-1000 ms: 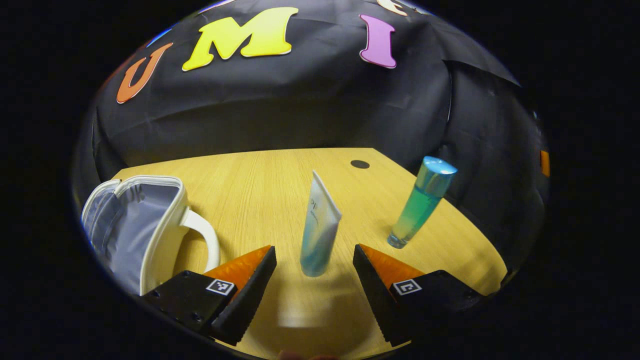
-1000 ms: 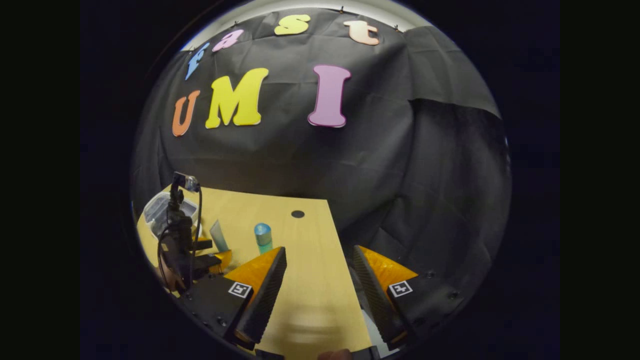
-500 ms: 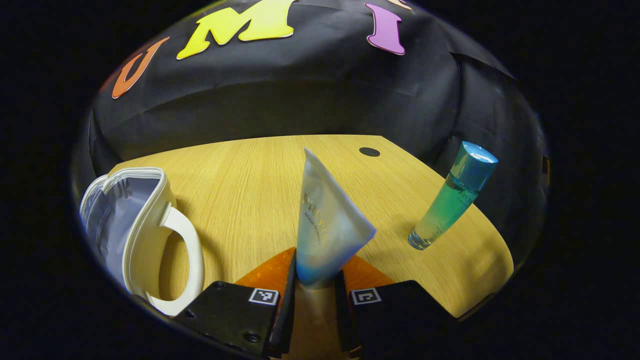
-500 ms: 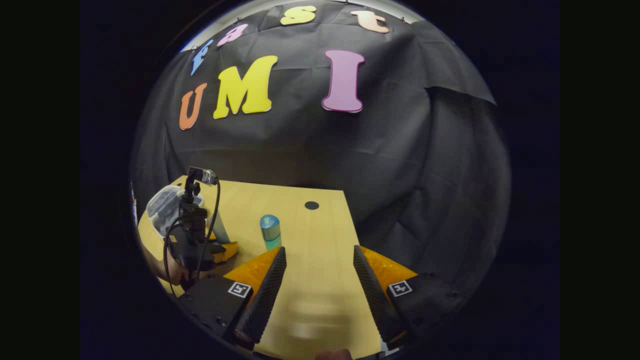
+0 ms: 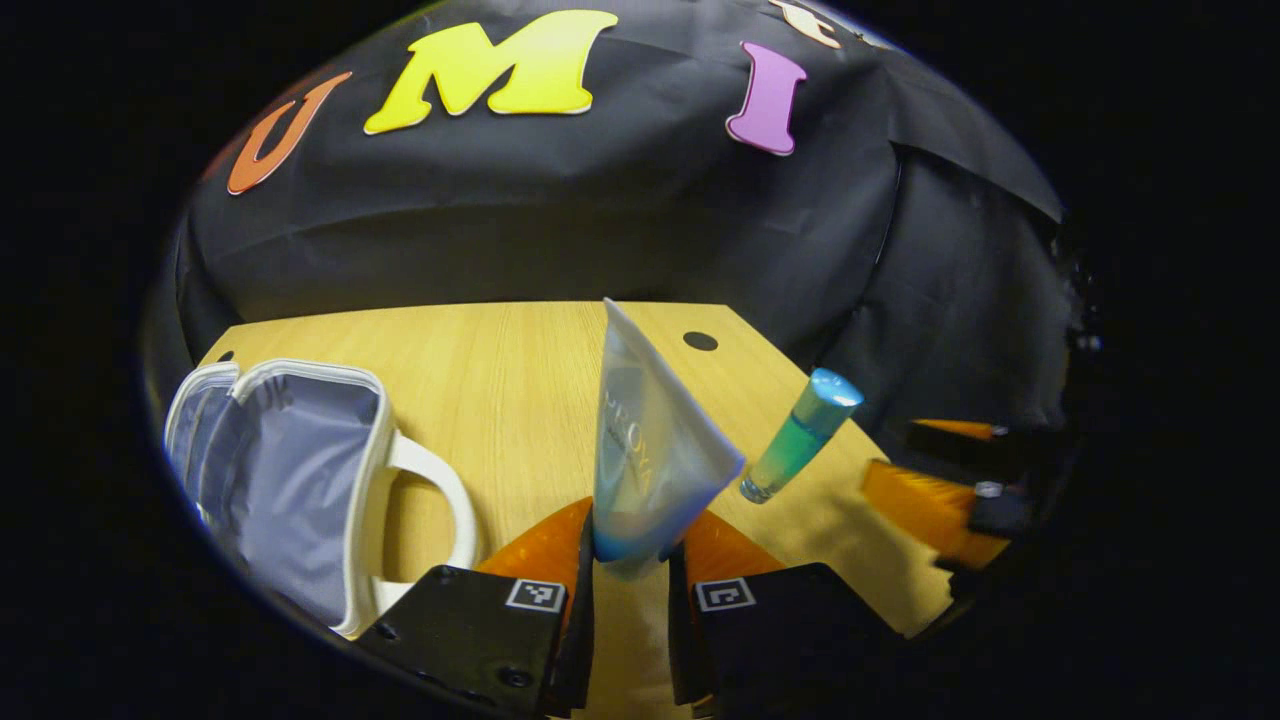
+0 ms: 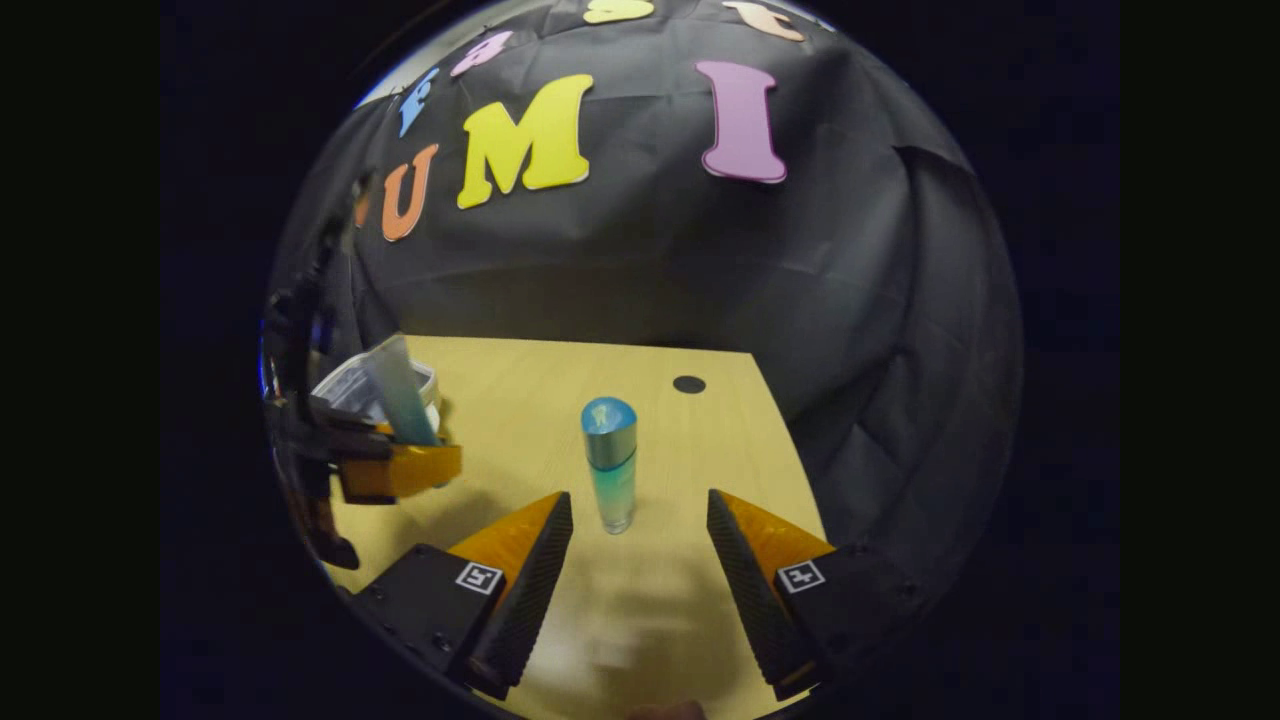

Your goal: First open the suitcase, pack the skin care products into it, and then close the suitcase.

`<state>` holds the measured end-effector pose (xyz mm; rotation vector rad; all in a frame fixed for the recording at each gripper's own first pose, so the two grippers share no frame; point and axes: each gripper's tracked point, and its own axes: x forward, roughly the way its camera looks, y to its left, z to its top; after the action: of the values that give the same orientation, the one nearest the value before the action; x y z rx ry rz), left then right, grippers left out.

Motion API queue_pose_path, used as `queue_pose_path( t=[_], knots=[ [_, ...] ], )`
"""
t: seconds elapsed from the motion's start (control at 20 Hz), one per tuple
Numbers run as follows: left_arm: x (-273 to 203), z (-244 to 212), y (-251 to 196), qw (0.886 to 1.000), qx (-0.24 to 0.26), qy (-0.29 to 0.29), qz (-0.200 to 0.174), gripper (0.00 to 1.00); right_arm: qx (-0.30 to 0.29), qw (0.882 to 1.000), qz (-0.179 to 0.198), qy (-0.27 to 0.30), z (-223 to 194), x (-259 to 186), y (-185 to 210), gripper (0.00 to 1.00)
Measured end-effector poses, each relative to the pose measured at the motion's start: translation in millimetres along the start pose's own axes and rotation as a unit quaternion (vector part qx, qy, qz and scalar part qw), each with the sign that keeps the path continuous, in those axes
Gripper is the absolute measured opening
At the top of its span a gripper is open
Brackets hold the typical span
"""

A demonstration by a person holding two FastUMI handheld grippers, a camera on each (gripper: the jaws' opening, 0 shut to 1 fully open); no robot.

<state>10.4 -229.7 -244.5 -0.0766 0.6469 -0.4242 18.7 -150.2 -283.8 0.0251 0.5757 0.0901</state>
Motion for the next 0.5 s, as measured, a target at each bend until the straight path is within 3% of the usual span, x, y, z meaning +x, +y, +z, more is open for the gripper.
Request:
queue_pose_path(
  t=[0.3, 0.4, 0.5],
  knots=[
    [-73, 19, 48, 0.998, -0.022, -0.018, 0.054, 0.34, 0.033, 0.999, 0.010, 0.009, -2, 63, 14, 0.81],
    [-92, 19, 70, 0.996, -0.028, -0.014, 0.078, 0.33, 0.051, 0.998, 0.012, 0.022, -9, 78, 14, 0.75],
    [-109, 14, 102, 0.993, -0.041, -0.011, 0.111, 0.33, 0.082, 0.996, 0.022, 0.042, -17, 88, 17, 0.55]
  ],
)
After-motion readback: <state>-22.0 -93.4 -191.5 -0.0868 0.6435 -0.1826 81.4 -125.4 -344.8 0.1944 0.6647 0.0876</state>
